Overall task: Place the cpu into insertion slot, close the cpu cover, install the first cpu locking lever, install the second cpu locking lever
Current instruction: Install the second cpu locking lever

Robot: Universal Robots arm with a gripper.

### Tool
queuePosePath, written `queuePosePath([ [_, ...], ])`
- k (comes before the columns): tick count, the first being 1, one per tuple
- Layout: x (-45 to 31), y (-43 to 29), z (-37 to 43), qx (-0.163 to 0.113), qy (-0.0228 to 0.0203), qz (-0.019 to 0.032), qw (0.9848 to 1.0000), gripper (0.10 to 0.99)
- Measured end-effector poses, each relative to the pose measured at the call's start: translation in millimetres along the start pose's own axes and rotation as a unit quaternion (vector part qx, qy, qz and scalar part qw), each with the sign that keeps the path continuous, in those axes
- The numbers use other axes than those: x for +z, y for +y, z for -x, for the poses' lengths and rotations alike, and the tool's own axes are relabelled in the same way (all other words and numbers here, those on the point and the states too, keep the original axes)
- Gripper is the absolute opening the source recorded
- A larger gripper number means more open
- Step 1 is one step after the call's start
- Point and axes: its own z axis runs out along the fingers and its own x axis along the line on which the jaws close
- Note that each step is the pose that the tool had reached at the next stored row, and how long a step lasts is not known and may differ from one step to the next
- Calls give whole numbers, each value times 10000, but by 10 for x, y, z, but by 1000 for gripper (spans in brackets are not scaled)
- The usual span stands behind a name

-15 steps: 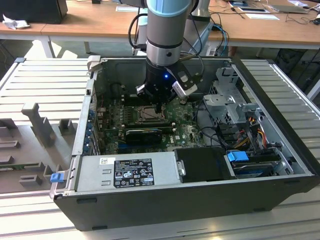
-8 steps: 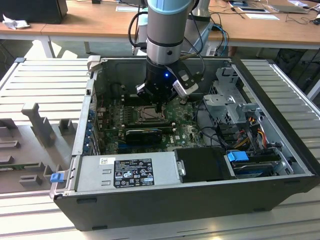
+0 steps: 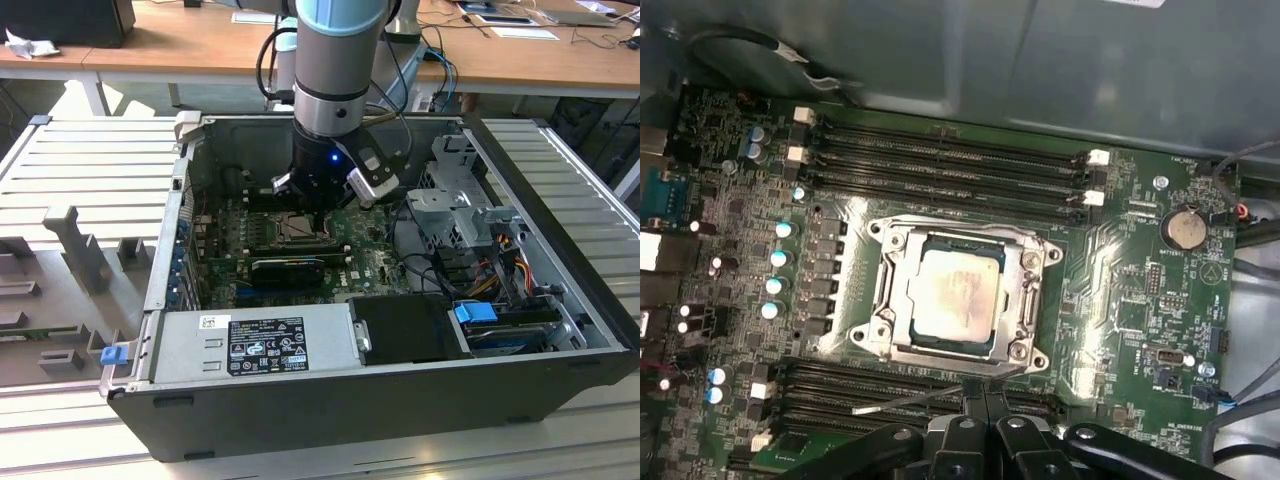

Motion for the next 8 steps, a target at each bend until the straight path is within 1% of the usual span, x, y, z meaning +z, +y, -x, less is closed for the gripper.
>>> queuePosePath([
  [2, 3, -14, -2, 5, 64, 37, 10000, 106],
  [3, 7, -38, -5, 6, 87, 55, 9999, 106],
  [4, 9, -64, -9, 6, 88, 70, 9999, 106],
  [5, 12, -96, -20, 6, 84, 97, 9999, 106],
  [6, 13, -111, -38, 7, 80, 121, 9999, 106],
  [7, 14, -120, -87, 5, 75, 164, 9998, 106],
  [8, 17, -115, -165, 5, 69, 203, 9998, 106],
])
